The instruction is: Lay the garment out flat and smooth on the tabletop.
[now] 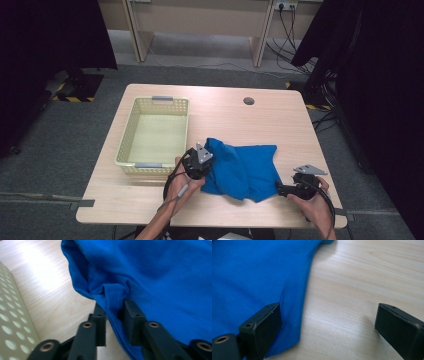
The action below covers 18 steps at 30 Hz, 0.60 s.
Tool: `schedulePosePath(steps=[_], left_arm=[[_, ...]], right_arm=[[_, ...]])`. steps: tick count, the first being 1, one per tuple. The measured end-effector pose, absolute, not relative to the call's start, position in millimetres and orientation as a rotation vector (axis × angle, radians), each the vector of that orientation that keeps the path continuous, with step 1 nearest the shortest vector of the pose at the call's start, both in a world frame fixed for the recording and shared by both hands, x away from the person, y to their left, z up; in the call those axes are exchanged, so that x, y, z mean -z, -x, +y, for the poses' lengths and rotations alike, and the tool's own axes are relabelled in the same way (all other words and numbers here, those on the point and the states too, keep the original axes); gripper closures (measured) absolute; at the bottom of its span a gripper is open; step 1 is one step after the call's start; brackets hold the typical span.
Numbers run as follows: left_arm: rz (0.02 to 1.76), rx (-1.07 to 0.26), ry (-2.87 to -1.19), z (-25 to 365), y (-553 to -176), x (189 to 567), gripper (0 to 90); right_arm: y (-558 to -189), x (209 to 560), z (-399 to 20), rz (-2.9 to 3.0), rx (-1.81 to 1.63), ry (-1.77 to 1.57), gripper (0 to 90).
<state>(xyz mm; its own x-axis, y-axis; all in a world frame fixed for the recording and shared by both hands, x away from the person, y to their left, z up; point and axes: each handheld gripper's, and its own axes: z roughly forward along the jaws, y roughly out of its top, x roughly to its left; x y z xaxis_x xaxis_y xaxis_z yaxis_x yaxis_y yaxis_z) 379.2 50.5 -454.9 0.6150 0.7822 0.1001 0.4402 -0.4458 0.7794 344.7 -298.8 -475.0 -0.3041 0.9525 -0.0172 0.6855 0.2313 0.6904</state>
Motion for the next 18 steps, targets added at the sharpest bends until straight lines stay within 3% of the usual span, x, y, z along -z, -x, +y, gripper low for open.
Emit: schedulePosePath(steps=[9, 18], left_arm=[[0.941, -0.623, -2.029, 50, -360, 433, 44.0], [0.881, -0.481, -2.051, 13, -351, 438, 31.7]], right_arm=[[-343, 468, -296, 2.053, -0.862, -1.489, 8.0], [-346, 467, -278, 2.094, -0.873, -1.452, 8.0]])
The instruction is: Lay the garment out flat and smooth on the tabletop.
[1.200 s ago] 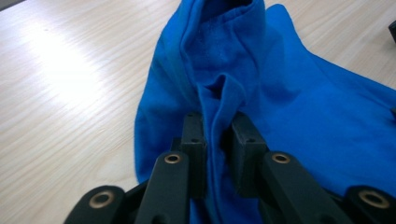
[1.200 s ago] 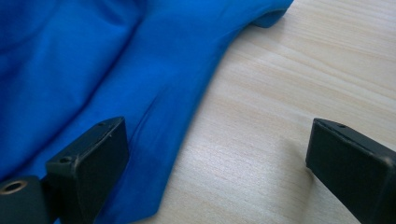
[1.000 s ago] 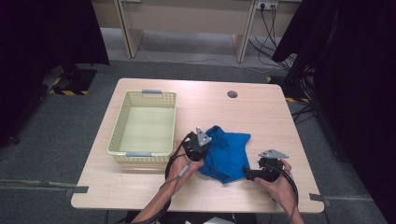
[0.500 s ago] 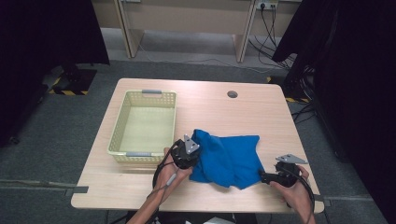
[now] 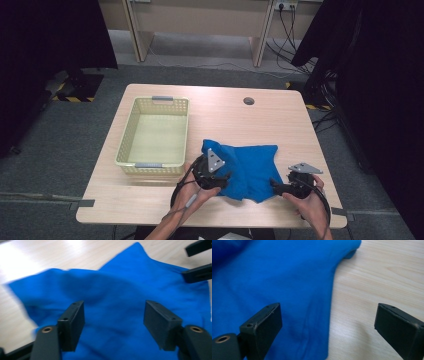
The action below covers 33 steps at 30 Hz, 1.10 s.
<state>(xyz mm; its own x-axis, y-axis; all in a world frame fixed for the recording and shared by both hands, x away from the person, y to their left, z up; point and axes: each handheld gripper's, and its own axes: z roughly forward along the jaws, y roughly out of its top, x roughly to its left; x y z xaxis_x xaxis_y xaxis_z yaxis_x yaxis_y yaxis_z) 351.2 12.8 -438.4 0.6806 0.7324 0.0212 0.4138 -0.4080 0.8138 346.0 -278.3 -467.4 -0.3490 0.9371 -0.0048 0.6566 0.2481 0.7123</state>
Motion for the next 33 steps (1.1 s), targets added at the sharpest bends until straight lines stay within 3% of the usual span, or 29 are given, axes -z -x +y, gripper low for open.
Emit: schedulePosePath(steps=[5, 7, 9, 15, 19, 23, 33], left_arm=[[0.879, -0.429, -2.068, -7, -357, 452, 20.8], [0.865, -0.424, -2.097, -12, -359, 458, 21.6], [0.855, -0.417, -2.121, -11, -361, 464, 29.6], [0.818, -0.464, -2.186, 8, -359, 472, 65.9], [0.825, -0.486, -2.212, 23, -357, 472, 77.1], [0.842, -0.5, -2.205, 38, -355, 472, 77.4], [0.844, -0.53, -2.214, 52, -347, 472, 68.1]], right_arm=[[-349, 469, -270, 2.112, -0.876, -1.435, 8.0], [-349, 470, -267, 2.121, -0.876, -1.43, 8.0], [-349, 471, -265, 2.13, -0.869, -1.429, 8.0], [-350, 476, -266, 2.139, -0.855, -1.44, 7.4], [-350, 476, -266, 2.136, -0.844, -1.434, 7.5], [-349, 476, -267, 2.134, -0.837, -1.431, 7.5], [-347, 476, -284, 2.103, -0.828, -1.47, 7.4]])
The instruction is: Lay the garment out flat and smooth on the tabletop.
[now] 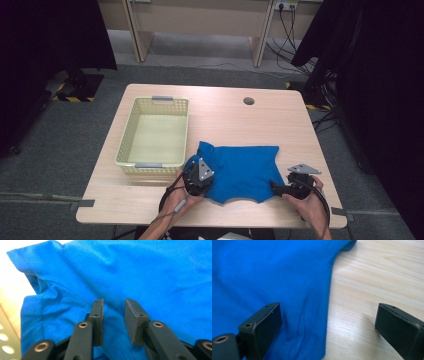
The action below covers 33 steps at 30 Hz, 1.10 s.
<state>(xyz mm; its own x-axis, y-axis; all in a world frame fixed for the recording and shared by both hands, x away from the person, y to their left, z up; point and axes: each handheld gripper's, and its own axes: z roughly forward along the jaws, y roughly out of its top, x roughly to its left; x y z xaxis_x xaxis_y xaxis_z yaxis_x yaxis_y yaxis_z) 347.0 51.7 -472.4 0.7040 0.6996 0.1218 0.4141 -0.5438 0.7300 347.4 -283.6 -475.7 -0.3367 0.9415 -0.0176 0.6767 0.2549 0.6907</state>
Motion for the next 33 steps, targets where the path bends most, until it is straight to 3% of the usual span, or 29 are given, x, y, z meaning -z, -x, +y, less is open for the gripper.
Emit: schedulePosePath(steps=[2, 4, 10, 18, 23, 33], left_arm=[[0.85, -0.544, -2.209, 53, -347, 473, 64.0], [0.879, -0.53, -2.185, 55, -347, 474, 54.1], [0.888, -0.485, -2.16, 53, -344, 476, 41.5], [0.875, -0.472, -2.143, 40, -341, 479, 35.0], [0.898, -0.446, -2.139, 41, -341, 477, 23.7], [0.873, -0.446, -2.088, 51, -320, 469, 19.2]], right_arm=[[-346, 476, -285, 2.096, -0.83, -1.479, 7.4], [-346, 476, -287, 2.096, -0.831, -1.478, 7.5], [-341, 476, -295, 2.083, -0.836, -1.501, 7.5], [-326, 477, -308, 2.061, -0.845, -1.518, 7.6], [-321, 477, -312, 2.054, -0.852, -1.517, 8.3], [-311, 467, -303, 2.061, -0.928, -1.466, 8.8]])
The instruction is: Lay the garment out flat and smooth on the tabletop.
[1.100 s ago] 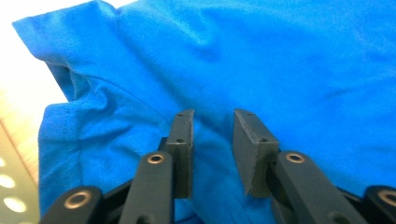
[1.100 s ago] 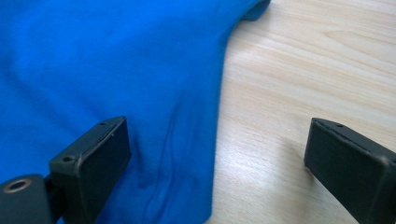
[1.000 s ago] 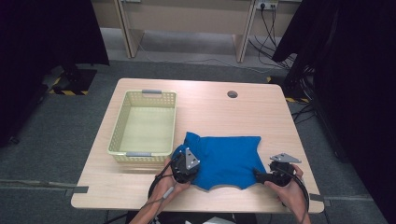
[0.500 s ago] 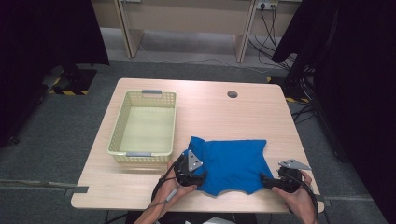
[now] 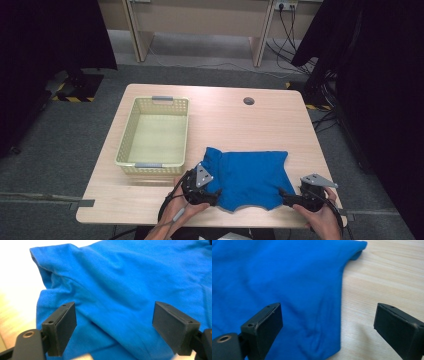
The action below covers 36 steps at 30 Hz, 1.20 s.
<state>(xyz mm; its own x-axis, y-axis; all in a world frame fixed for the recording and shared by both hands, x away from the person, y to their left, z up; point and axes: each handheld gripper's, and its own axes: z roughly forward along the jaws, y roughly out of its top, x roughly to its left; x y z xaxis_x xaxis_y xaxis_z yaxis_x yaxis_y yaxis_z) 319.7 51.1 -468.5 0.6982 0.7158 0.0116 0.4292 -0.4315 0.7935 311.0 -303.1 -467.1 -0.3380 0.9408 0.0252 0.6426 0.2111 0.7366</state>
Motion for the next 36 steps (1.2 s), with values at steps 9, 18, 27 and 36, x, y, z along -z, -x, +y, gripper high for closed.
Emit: schedulePosePath(steps=[9, 18, 27, 36], left_arm=[[0.859, -0.427, -2.089, 54, -306, 469, 18.8], [0.826, -0.402, -2.13, 45, -302, 477, 24.3], [0.783, -0.386, -2.136, 43, -301, 478, 58.1], [0.764, -0.39, -2.099, 43, -308, 461, 71.4]], right_arm=[[-300, 468, -293, 2.111, -0.964, -1.432, 8.8], [-288, 472, -288, 2.14, -0.966, -1.412, 8.8], [-288, 476, -284, 2.159, -0.951, -1.402, 8.9], [-289, 474, -282, 2.16, -0.958, -1.388, 9.4]])
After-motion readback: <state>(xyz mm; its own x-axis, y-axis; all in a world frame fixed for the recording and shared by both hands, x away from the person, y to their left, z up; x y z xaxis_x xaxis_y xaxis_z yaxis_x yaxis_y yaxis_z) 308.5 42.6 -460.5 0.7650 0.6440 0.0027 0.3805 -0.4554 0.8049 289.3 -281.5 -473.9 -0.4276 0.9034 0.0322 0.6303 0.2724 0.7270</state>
